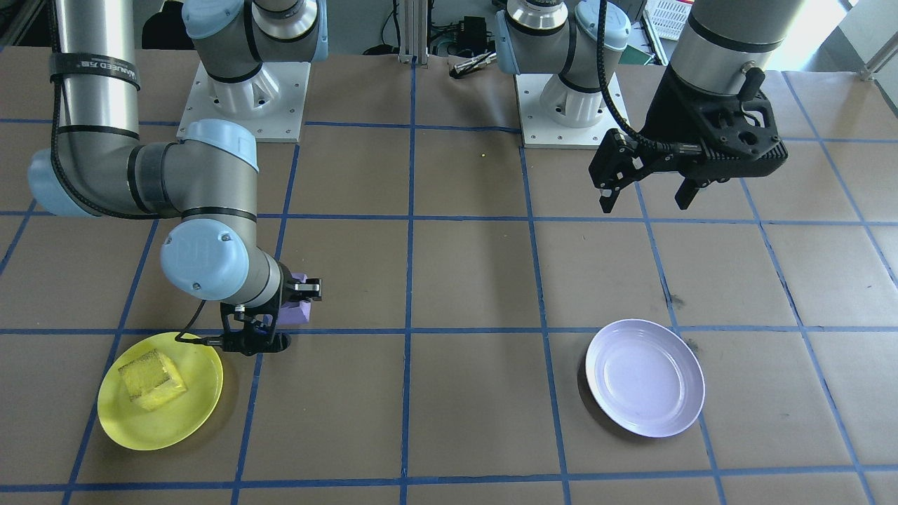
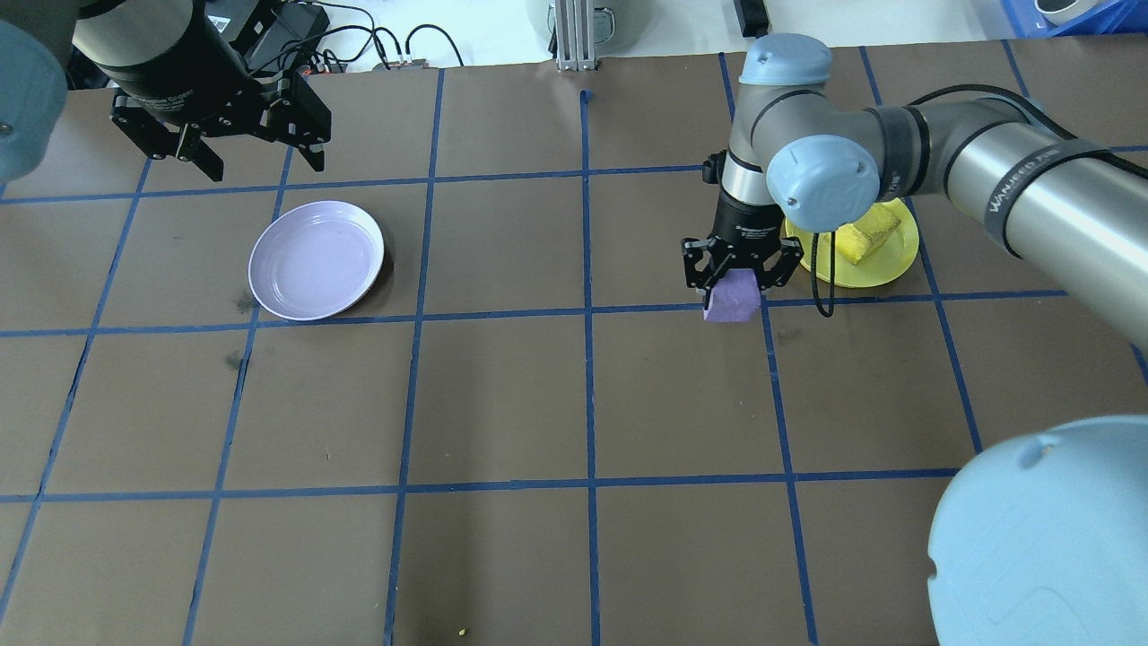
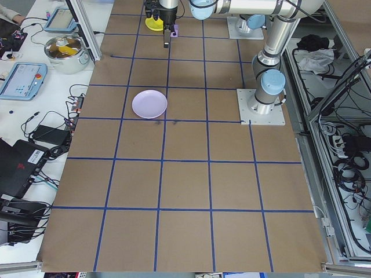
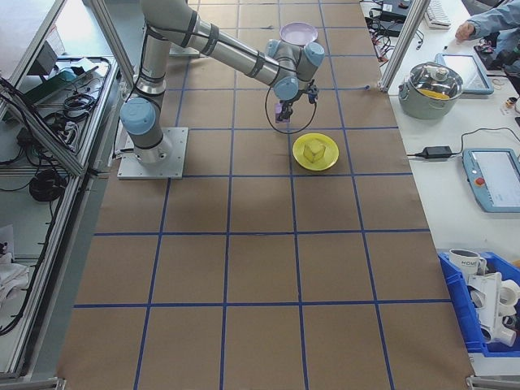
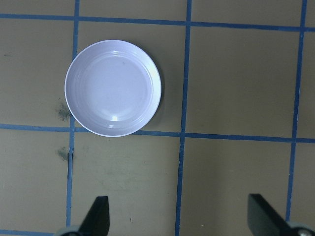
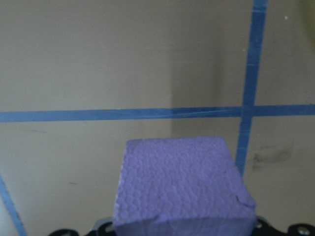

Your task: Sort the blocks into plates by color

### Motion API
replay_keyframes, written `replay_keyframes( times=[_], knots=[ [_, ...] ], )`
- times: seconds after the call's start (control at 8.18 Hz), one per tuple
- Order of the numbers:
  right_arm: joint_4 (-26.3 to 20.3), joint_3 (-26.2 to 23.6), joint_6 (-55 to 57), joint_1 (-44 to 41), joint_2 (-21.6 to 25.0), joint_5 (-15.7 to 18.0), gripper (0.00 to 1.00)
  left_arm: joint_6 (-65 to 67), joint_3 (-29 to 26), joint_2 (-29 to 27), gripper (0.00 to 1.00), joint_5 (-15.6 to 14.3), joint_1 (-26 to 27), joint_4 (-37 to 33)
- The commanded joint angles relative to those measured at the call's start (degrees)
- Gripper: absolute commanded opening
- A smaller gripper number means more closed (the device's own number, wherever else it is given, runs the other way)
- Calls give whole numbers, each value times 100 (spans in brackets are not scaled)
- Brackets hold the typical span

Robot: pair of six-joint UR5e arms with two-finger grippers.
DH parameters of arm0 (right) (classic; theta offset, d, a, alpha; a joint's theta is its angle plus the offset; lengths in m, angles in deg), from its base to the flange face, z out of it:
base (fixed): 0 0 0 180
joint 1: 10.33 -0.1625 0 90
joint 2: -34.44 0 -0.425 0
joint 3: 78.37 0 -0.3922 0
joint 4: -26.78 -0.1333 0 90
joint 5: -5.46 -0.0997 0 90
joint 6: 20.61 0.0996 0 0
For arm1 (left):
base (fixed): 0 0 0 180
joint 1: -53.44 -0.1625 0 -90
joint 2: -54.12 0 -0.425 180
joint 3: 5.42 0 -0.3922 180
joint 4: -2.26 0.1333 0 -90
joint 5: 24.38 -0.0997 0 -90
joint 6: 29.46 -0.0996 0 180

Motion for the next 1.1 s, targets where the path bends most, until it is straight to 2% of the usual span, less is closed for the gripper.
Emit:
replay_keyframes(
  times=[0.0, 0.12, 0.24, 0.37, 0.49, 0.86, 0.98],
  knots=[
    [-161, 518, 1121, -797, -107, -448, 27, -17, 9, -6, 100, -5, 0, 5],
    [-117, 518, 1402, -991, -99, -832, 26, -26, 0, -6, 100, -5, 0, 5],
    [-108, 527, 1570, -1080, -90, -897, 26, -26, 0, -6, 100, -5, 0, 5],
    [92, 553, 1694, -1185, -160, -933, 26, -26, -9, -14, 100, -5, 0, 31],
    [199, 658, 1904, -1439, -282, -1194, 27, -26, -9, -14, 100, 4, 0, 31],
    [313, 835, 2249, -2151, -458, -1223, 28, -26, 0, -6, 100, -5, 9, 31],
    [471, 835, 2379, -2336, -598, -1214, 32, -26, 9, -14, 100, -5, 9, 31]
  ],
)
